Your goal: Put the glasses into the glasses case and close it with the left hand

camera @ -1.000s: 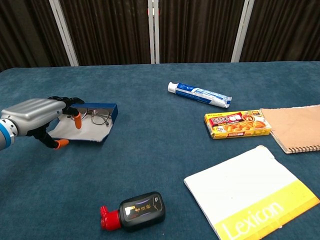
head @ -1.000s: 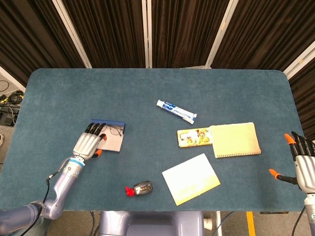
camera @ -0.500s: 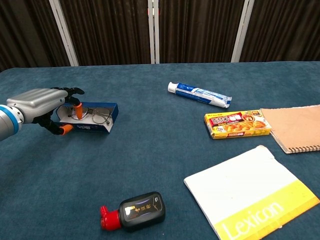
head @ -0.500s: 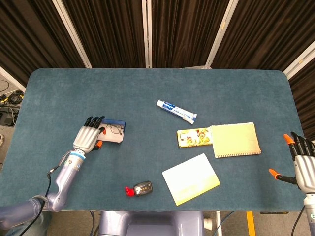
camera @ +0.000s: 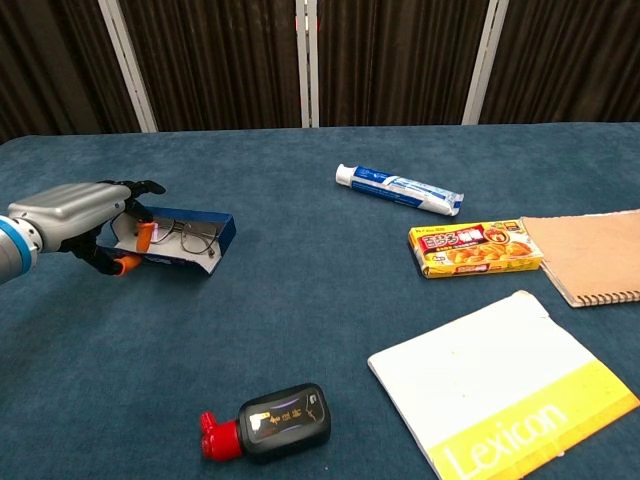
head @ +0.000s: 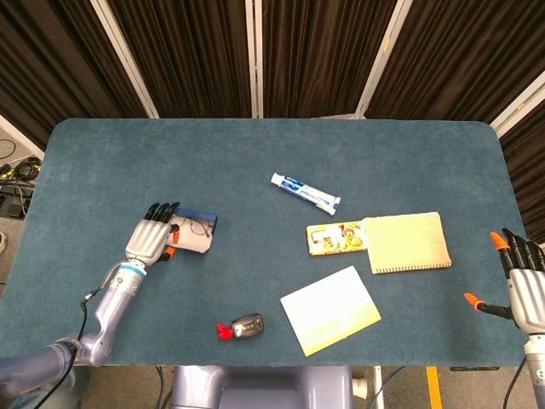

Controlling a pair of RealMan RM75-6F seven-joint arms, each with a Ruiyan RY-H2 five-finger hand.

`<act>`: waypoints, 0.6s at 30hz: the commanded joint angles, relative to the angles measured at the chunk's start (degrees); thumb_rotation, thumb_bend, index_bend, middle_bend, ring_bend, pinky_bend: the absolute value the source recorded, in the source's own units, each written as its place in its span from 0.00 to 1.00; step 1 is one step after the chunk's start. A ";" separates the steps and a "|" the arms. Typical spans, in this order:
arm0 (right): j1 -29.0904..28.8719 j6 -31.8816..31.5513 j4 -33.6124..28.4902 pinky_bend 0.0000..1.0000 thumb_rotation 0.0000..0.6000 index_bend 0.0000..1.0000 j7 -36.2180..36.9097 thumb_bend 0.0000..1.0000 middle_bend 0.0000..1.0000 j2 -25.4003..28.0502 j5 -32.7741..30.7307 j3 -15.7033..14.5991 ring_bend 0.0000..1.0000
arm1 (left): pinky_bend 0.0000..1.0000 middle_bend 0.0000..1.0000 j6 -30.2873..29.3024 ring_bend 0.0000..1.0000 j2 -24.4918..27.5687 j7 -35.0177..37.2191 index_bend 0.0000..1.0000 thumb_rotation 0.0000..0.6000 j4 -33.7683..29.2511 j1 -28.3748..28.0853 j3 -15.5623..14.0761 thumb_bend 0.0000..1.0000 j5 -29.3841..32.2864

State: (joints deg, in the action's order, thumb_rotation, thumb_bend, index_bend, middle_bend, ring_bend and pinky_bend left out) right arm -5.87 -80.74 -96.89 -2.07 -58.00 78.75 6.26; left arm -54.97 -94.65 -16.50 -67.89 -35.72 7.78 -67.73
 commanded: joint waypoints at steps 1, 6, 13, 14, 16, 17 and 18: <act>0.08 -0.18 -0.17 0.00 1.00 0.00 0.00 0.00 0.00 0.07 0.23 -0.08 0.00 | 0.00 0.00 -0.61 0.00 3.79 -2.39 0.66 1.00 -5.83 1.31 -0.90 0.47 0.96; 0.24 -0.55 -0.44 0.00 1.00 0.00 0.09 0.00 0.00 0.21 0.57 -0.17 0.00 | 0.00 0.00 -1.35 0.00 9.29 -6.71 0.67 1.00 -15.04 2.38 -1.60 0.47 3.30; 0.28 -0.62 -0.46 0.00 1.00 0.00 0.35 0.00 0.00 0.35 0.68 -0.16 0.00 | 0.00 0.00 2.20 0.00 18.03 -13.30 0.67 1.00 -28.45 1.59 -3.09 0.47 12.12; 0.26 -0.57 -0.43 0.00 1.00 0.00 0.35 0.00 0.00 0.34 0.65 -0.16 0.00 | 0.00 0.00 2.40 0.00 18.63 -13.71 0.67 1.00 -29.26 1.33 -3.17 0.47 12.84; 0.22 -0.48 -0.36 0.00 1.00 0.00 0.31 0.00 0.00 0.31 0.60 -0.16 0.00 | 0.00 0.00 2.41 0.00 19.06 -13.98 0.67 1.00 -29.99 0.99 -3.18 0.47 13.57; 0.20 -0.45 -0.34 0.00 1.00 0.00 0.30 0.00 0.00 0.30 0.58 -0.16 0.00 | 0.00 0.00 2.38 0.00 19.10 -13.94 0.67 1.00 -30.10 0.88 -3.15 0.47 13.74; 0.19 -0.42 -0.32 0.00 1.00 0.00 0.30 0.00 0.00 0.28 0.56 -0.15 0.00 | 0.00 0.00 2.37 0.00 19.09 -13.84 0.67 1.00 -30.13 0.77 -3.10 0.47 13.88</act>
State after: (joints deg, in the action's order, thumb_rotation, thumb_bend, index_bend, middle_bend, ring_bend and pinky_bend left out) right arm -5.68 -81.18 -97.21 -1.77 -57.71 79.31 6.11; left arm -52.78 -75.75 -30.34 -97.80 -34.68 4.78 -54.14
